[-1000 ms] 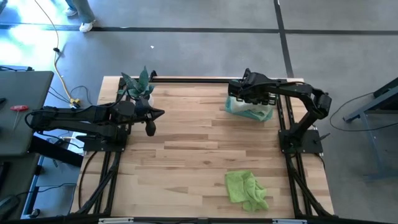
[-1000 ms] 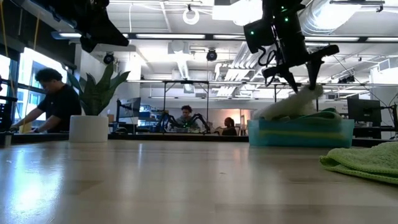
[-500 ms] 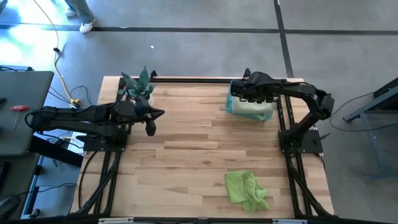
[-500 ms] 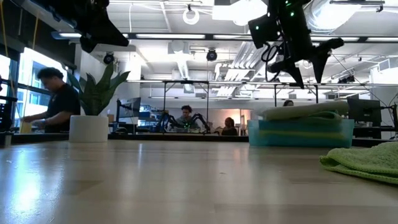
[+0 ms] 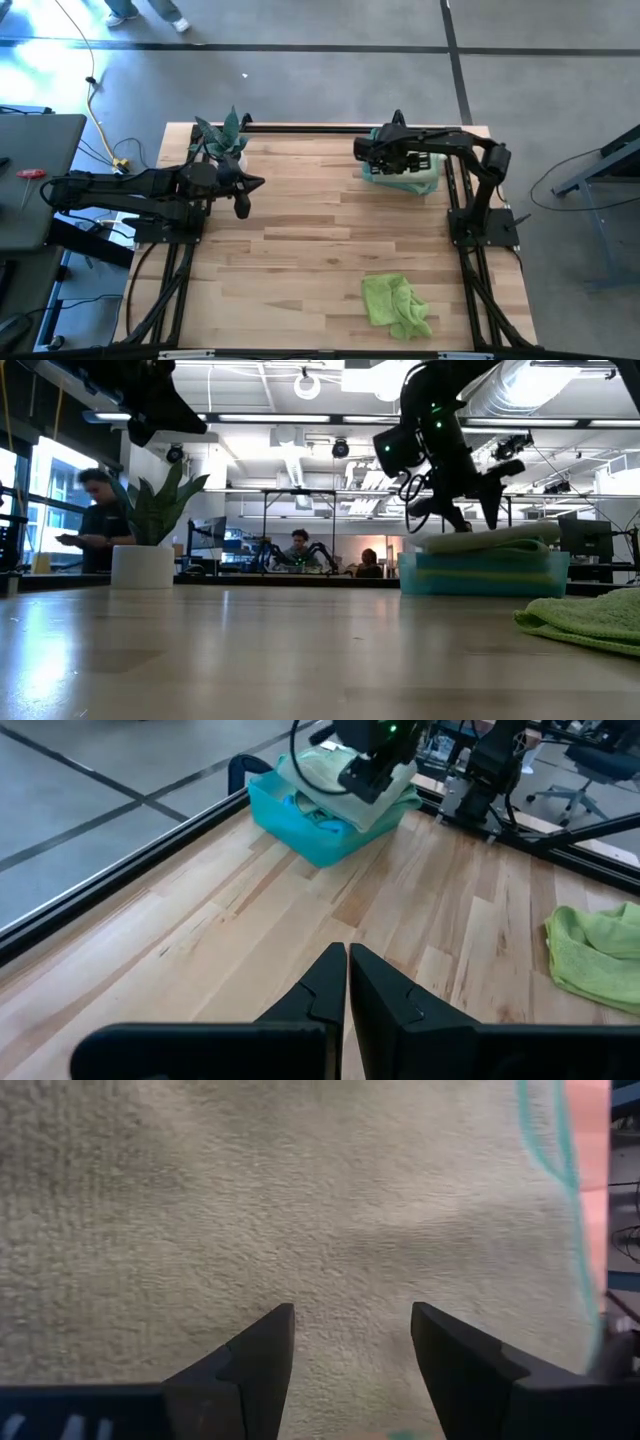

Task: Fold microfiber towels
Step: Stack the folded green microfiber cloth on top of the folded green microfiber cloth, then fold the light green microfiber cloth

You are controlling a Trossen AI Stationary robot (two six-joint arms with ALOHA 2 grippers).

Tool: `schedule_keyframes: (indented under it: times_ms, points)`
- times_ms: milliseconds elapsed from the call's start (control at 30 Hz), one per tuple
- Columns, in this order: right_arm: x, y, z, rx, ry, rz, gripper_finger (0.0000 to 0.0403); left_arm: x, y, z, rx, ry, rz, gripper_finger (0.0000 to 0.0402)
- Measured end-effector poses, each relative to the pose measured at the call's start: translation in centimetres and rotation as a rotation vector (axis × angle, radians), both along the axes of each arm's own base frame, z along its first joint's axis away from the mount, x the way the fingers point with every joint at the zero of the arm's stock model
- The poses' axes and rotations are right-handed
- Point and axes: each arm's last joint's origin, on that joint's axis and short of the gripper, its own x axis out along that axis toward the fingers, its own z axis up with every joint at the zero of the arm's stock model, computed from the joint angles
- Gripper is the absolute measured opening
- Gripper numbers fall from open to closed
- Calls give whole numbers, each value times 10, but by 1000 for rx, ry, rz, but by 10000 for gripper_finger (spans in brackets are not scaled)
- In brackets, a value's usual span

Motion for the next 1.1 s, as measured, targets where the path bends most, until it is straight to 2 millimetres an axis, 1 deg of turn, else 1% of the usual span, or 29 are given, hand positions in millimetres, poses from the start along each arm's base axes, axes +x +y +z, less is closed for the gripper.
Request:
schedule_keyframes:
  times_ms: [100,167,200,267,333,400,467,533,700,833,900,1000,1100]
  points:
    - [4,-2,-5,-3,-14,-5,196,0,0,0,-1,2,-1,7]
    - [0,0,-2,-10,3,-51,196,0,0,0,-5,1,-7,7]
    - [-4,3,4,-19,6,-81,196,0,0,0,-11,-1,-12,7]
    - [-13,11,20,-52,3,-115,196,0,-1,0,-26,-5,-22,7]
    - [-20,22,38,-96,-27,-100,196,0,-1,-1,-35,-3,-33,7]
    - [-26,37,55,-124,-94,-56,196,0,-1,-1,-38,-1,-38,7]
    - [-30,55,70,-123,-174,-3,196,0,-1,-1,-38,-2,-38,7]
    - [-33,75,81,-83,-247,60,196,0,-1,-1,-39,-2,-37,8]
    - [-38,133,98,44,-401,220,196,2,-1,-2,-81,-17,-18,8]
    - [-32,180,100,92,-553,278,196,4,-2,-4,-114,-10,-57,8]
    - [-25,203,98,125,-627,288,196,7,-3,-6,-138,-1,-98,8]
    - [-13,235,89,205,-705,323,196,12,-5,-9,-186,14,-178,8]
    - [-7,263,77,290,-699,399,196,18,-10,-12,-245,21,-236,8]
